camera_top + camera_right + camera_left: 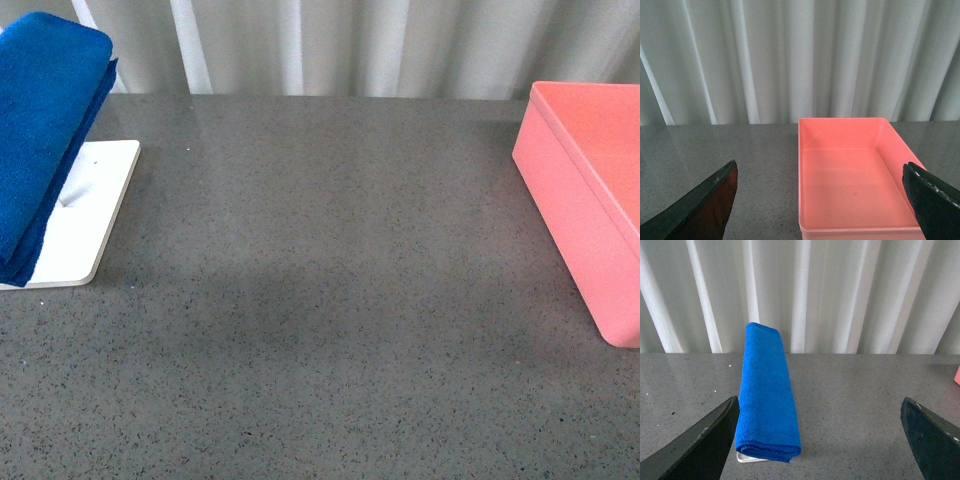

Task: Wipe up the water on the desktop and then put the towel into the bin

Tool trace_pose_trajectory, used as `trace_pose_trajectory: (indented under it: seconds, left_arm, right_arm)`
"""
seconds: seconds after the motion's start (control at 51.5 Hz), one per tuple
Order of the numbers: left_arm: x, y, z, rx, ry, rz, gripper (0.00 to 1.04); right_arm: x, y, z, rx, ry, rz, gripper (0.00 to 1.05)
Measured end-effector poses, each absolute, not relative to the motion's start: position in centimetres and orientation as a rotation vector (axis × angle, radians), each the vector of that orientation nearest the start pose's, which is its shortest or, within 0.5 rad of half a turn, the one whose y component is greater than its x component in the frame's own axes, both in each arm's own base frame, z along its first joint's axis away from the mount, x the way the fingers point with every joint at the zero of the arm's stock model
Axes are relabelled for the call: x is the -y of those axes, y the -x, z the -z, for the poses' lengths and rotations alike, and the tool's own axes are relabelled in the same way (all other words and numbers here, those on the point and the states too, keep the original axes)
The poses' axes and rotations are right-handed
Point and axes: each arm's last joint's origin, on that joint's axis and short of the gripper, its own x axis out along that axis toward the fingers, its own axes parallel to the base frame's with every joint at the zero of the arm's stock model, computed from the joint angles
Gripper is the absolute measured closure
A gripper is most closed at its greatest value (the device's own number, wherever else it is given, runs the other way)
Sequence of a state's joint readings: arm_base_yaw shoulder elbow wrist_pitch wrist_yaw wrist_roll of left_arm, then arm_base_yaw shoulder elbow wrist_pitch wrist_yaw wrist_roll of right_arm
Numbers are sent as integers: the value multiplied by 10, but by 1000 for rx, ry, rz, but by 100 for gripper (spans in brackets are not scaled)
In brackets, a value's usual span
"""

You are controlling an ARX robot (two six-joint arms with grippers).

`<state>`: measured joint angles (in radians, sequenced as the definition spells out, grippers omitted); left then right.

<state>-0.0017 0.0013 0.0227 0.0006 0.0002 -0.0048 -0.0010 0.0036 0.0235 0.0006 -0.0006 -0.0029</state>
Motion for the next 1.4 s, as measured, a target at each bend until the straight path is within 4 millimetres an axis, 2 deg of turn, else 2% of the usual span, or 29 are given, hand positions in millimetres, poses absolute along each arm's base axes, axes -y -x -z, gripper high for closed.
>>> trace_pose_trajectory:
  seconds: [1.28,1.339,1.397]
  left_arm:
    - [0,-96,-171,21,5,1,7]
    - [0,-99,-168,-228,80,-106,7]
    - [-1,-113,-169,-354,140,-109,7]
  right_arm:
    - [0,-96,-171,20,3,0,7]
    - [0,-96,-171,20,3,0,7]
    - [0,-96,-171,20,3,0,7]
